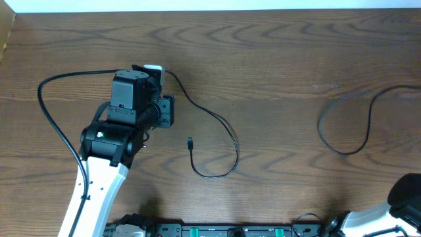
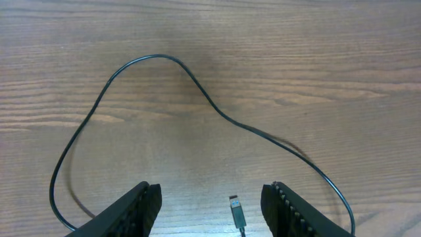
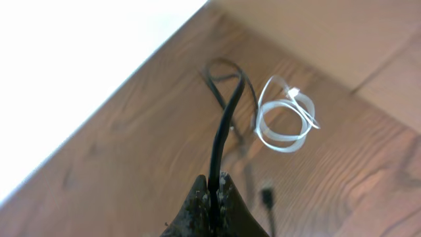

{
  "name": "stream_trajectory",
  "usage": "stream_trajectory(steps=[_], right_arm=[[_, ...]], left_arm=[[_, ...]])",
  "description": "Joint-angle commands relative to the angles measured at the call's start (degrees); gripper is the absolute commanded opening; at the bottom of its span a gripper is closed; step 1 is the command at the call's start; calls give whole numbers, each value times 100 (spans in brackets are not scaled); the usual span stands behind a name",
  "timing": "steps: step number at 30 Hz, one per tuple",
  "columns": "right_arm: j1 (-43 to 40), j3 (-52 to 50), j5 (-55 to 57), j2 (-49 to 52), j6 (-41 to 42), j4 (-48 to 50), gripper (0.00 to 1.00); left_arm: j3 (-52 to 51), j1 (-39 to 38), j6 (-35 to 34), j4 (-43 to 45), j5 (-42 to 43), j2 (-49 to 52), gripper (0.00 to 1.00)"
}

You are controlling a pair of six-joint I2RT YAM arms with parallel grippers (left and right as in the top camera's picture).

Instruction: Untangle cables

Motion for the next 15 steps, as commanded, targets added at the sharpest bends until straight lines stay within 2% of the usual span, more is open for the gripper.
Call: stream_trajectory(steps=[1, 8, 9, 10, 11, 12, 15], right_arm=[[-496, 15, 39, -31, 623, 238, 1], [-1045, 13, -374, 57, 767, 584, 1], [-1060, 2, -496, 109, 767, 568, 12], [-1062, -9, -592, 168, 765, 542, 46], [-1056, -22, -656, 236, 767, 503, 66], [-1023, -24, -695, 339, 769, 415, 99], [-837, -26, -741, 780, 872, -70, 99]], left_arm=[[39, 13, 37, 2, 59, -4, 55], [39, 13, 37, 4, 61, -4, 55], [39, 13, 37, 7, 61, -4, 55], [39, 13, 37, 9, 61, -4, 55], [39, 13, 37, 11, 61, -4, 55], [39, 13, 37, 7, 61, -4, 55], [39, 13, 35, 2, 61, -4, 55]])
